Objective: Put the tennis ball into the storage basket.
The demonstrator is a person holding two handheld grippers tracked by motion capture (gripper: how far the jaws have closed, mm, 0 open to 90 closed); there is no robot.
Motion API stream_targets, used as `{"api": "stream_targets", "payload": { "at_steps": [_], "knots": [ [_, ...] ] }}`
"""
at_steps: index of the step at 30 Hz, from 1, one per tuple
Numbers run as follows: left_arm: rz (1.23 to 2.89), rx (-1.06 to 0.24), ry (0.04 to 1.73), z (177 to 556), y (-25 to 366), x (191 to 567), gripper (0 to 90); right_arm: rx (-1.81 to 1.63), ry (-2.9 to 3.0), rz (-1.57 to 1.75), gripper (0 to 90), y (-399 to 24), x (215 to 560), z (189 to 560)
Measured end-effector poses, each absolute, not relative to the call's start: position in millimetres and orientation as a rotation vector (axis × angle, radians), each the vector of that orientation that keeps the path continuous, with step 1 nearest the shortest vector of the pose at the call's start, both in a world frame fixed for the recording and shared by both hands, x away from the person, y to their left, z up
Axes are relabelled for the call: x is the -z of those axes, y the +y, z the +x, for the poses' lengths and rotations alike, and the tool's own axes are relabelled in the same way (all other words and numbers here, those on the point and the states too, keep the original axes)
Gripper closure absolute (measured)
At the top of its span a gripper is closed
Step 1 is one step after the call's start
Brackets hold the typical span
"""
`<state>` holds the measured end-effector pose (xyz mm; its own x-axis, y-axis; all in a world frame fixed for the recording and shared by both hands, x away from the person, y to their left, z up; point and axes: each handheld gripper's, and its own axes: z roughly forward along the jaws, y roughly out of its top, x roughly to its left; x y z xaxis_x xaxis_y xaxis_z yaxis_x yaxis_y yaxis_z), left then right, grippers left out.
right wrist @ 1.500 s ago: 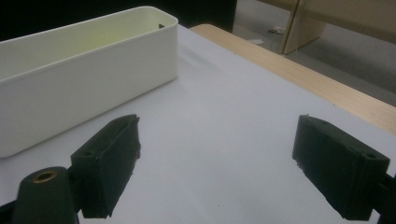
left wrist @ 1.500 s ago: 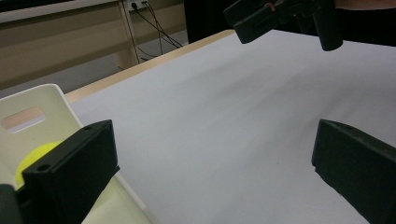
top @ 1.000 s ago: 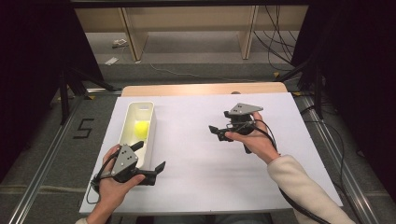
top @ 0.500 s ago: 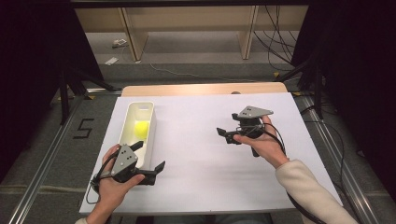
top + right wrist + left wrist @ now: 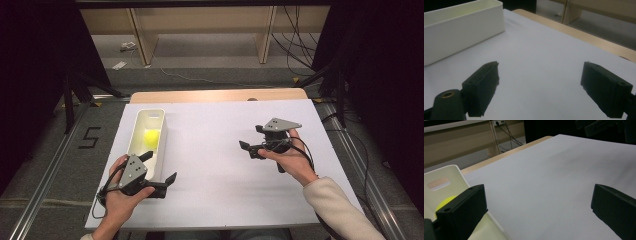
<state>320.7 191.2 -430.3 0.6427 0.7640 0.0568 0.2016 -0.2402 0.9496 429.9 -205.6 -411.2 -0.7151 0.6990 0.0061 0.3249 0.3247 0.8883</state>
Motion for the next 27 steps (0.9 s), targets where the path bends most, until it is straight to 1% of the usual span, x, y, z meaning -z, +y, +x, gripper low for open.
{"api": "stream_targets", "payload": {
  "at_steps": [27],
  "knots": [
    [1.774, -0.649, 0.781, 320.7, 192.0, 429.9, 0.0, -1.329, 2.186, 0.949, 15.5, -238.1, 415.0, 413.4]
  ]
}}
